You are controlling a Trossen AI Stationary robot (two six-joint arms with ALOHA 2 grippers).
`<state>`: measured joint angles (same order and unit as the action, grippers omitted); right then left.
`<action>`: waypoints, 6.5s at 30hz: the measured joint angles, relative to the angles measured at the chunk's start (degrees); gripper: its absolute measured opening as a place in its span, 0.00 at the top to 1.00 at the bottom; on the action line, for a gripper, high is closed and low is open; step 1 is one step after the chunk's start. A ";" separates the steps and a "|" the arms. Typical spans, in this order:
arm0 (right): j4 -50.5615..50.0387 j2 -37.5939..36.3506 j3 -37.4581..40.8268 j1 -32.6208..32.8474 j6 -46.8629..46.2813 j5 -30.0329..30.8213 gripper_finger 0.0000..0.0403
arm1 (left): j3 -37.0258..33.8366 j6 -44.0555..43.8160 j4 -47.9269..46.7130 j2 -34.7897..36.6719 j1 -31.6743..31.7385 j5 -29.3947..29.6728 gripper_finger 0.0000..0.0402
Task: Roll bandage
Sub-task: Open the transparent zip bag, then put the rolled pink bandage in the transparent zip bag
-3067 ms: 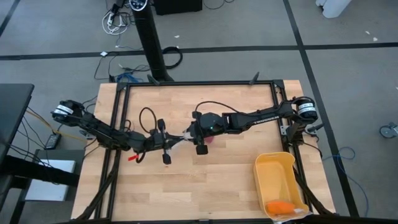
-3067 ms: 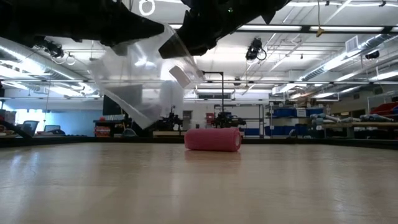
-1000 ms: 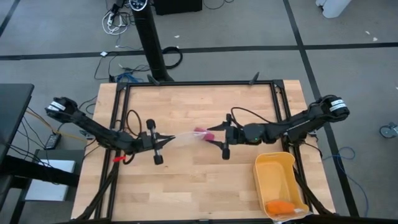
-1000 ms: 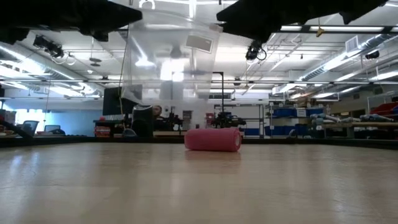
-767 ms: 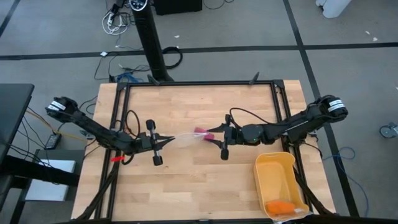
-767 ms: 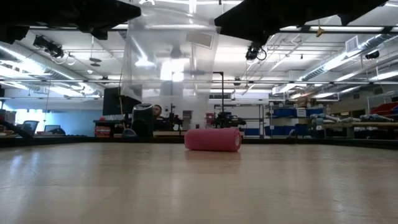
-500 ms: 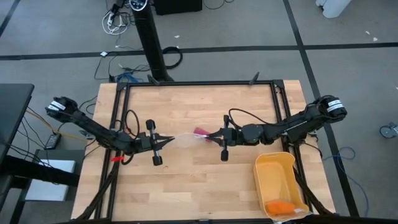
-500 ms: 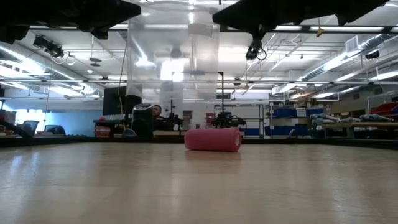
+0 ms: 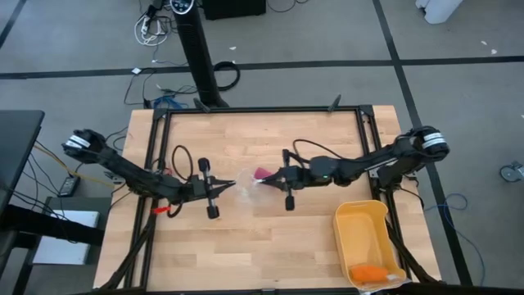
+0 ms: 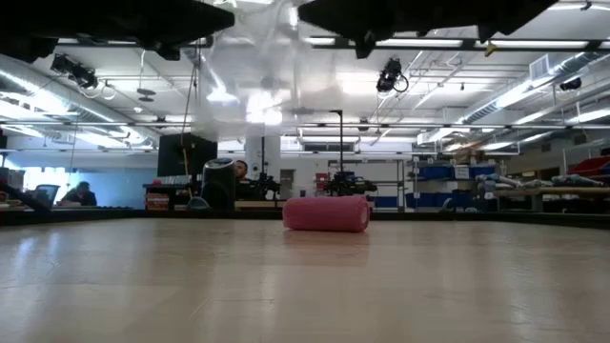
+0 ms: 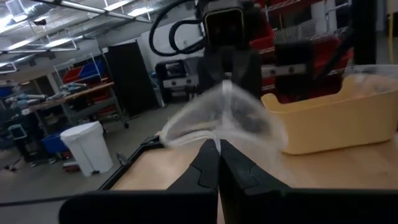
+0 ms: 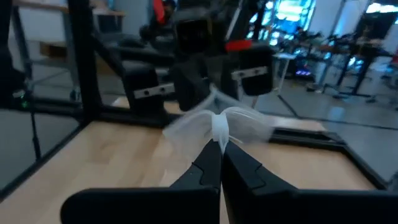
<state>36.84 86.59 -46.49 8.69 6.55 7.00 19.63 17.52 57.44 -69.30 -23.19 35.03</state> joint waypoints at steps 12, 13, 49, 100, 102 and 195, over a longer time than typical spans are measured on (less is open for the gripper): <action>-7.40 9.05 -10.88 -1.90 2.07 -1.51 1.00 | 2.07 -1.60 -0.53 -2.36 1.75 -3.73 1.00; -8.51 9.11 -11.47 -1.90 2.29 -1.52 1.00 | 2.07 -1.64 -0.56 -2.36 1.79 -3.81 1.00; -43.22 -1.58 -11.68 1.94 -13.28 14.35 0.43 | 2.04 6.45 -18.23 4.50 1.82 19.52 1.00; -63.90 7.14 -28.72 4.00 -6.00 29.95 0.86 | 2.00 -16.96 -26.09 6.06 1.82 19.11 1.00; -64.51 8.18 -31.86 3.96 -2.30 31.76 0.86 | 2.00 -16.96 -26.08 6.06 1.82 18.98 1.00; -65.44 12.67 -36.76 -2.00 8.27 13.51 0.86 | 17.32 -24.22 -39.30 -1.89 5.24 7.84 1.00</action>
<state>-28.60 99.26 -83.24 6.69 14.82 20.51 36.95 -6.70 18.14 -71.19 -17.95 42.86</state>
